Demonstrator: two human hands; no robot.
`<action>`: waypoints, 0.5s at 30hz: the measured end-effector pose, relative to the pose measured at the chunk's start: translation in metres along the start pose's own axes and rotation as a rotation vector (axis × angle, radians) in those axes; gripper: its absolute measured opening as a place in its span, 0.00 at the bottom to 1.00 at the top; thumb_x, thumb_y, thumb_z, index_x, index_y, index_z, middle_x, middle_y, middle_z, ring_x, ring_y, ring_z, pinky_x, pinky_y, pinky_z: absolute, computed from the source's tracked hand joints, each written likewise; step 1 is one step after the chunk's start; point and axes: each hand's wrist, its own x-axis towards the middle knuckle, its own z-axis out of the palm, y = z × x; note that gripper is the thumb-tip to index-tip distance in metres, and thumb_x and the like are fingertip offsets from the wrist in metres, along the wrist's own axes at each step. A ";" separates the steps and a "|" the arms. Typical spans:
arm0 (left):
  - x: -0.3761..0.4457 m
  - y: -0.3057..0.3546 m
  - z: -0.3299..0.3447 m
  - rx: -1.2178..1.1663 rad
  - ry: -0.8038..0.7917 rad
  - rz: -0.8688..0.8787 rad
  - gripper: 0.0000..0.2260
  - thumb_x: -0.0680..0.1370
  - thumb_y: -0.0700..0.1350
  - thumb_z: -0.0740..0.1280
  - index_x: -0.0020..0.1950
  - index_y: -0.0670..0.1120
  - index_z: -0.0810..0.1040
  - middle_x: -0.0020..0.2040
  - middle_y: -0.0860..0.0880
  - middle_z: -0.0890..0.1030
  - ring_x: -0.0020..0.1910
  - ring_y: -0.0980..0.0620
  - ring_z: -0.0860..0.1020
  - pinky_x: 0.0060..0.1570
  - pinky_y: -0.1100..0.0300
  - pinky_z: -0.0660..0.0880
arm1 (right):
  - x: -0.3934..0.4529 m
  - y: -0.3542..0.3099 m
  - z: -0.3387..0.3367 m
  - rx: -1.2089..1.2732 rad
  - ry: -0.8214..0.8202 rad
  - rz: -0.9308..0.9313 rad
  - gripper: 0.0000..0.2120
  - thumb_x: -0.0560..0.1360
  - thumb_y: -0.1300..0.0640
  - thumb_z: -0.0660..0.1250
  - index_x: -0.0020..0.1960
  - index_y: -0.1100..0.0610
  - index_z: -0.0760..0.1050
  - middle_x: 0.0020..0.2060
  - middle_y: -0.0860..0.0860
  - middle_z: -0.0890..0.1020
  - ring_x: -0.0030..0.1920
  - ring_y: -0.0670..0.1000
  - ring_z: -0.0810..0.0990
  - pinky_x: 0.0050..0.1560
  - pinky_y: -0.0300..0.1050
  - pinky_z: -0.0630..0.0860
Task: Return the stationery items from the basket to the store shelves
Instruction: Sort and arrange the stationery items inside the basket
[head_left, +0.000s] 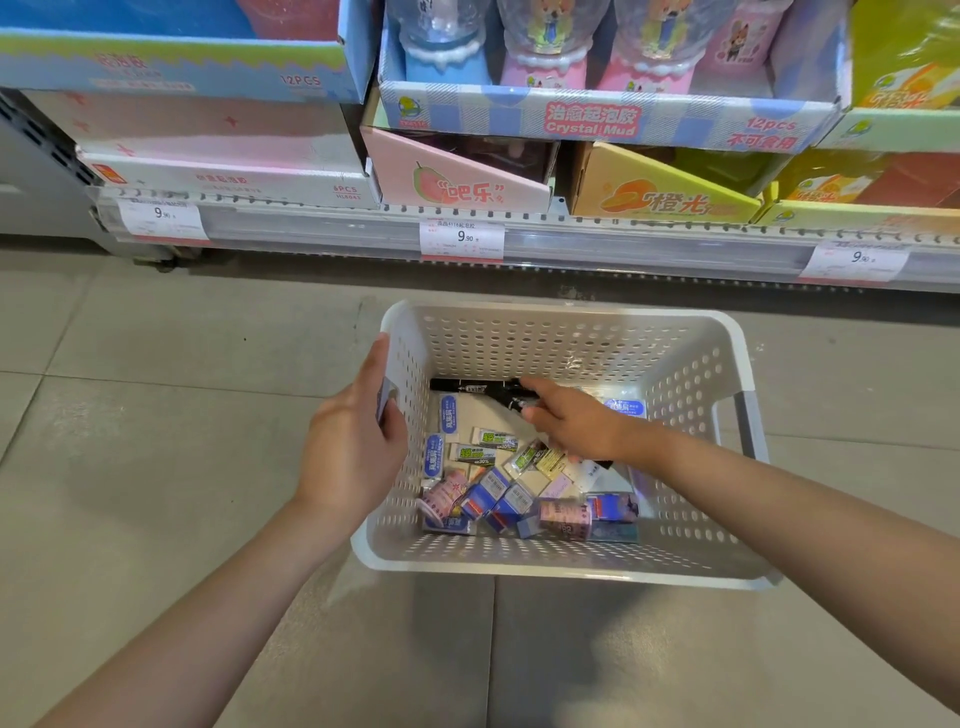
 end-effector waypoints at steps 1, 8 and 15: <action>0.000 0.000 0.000 0.002 -0.002 -0.002 0.27 0.77 0.36 0.62 0.75 0.43 0.60 0.29 0.50 0.70 0.24 0.57 0.66 0.24 0.65 0.58 | 0.007 0.000 0.004 -0.130 0.053 -0.029 0.20 0.81 0.55 0.56 0.71 0.59 0.61 0.42 0.50 0.78 0.39 0.48 0.76 0.37 0.36 0.75; 0.000 -0.003 0.000 -0.018 -0.006 -0.011 0.27 0.77 0.36 0.62 0.75 0.44 0.59 0.29 0.45 0.74 0.23 0.55 0.65 0.24 0.64 0.59 | 0.049 -0.014 0.036 -0.512 0.082 -0.225 0.18 0.79 0.53 0.61 0.65 0.62 0.71 0.59 0.58 0.76 0.57 0.58 0.77 0.56 0.49 0.74; 0.001 -0.002 -0.001 -0.029 -0.013 -0.013 0.27 0.77 0.37 0.62 0.76 0.45 0.59 0.27 0.47 0.73 0.21 0.57 0.65 0.23 0.66 0.58 | 0.060 -0.001 0.039 -0.465 -0.086 -0.240 0.24 0.82 0.53 0.54 0.76 0.54 0.55 0.70 0.56 0.69 0.68 0.58 0.70 0.65 0.49 0.69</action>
